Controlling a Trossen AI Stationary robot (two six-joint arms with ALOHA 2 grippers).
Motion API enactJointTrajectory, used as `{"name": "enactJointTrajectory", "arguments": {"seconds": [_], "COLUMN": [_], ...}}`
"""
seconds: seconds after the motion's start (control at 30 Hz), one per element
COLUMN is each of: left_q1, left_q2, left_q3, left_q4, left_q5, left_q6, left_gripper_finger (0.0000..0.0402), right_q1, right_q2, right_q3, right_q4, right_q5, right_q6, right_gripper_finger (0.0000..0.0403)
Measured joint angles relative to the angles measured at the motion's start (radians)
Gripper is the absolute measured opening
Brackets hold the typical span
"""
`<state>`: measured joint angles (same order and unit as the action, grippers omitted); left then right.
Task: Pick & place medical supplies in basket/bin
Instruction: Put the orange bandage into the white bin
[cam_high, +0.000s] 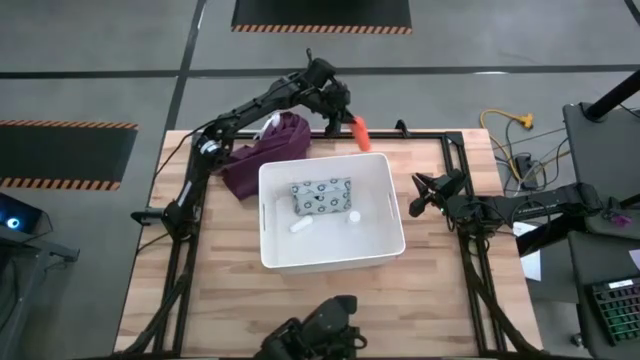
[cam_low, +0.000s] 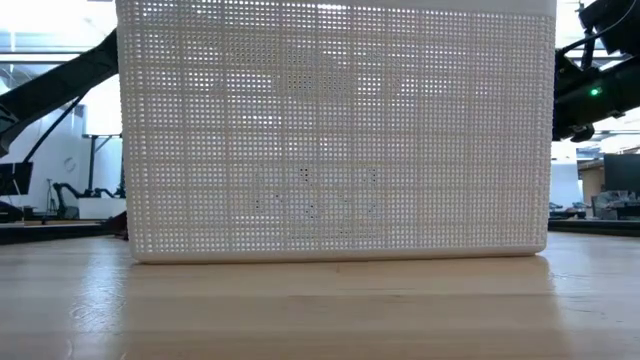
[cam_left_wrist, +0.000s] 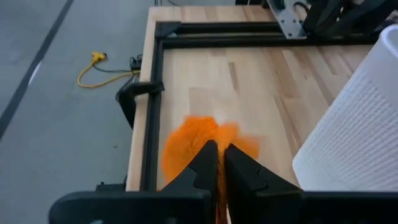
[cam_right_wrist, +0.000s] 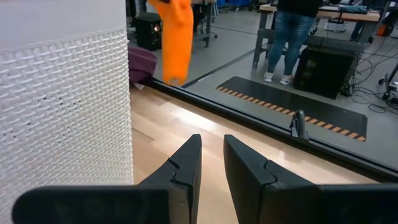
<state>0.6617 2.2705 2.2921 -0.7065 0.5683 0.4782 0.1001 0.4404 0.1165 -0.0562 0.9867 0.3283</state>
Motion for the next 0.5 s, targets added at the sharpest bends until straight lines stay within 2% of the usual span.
{"name": "enactJointTrajectory", "arguments": {"seconds": [0.27,0.5], "left_q1": [0.000,0.000], "left_q2": [-0.041,-0.132], "left_q3": [0.000,0.000], "left_q4": [0.015,0.015], "left_q5": [0.001,0.001], "left_q6": [0.000,-0.022], "left_gripper_finger": [0.0000,0.0000], "right_q1": [0.000,0.000], "right_q2": [0.000,0.000], "right_q3": [-0.003,-0.003], "right_q4": [0.000,0.000], "right_q5": [0.000,0.000], "right_q6": [0.000,0.000], "right_gripper_finger": [0.0059,0.0059]}}
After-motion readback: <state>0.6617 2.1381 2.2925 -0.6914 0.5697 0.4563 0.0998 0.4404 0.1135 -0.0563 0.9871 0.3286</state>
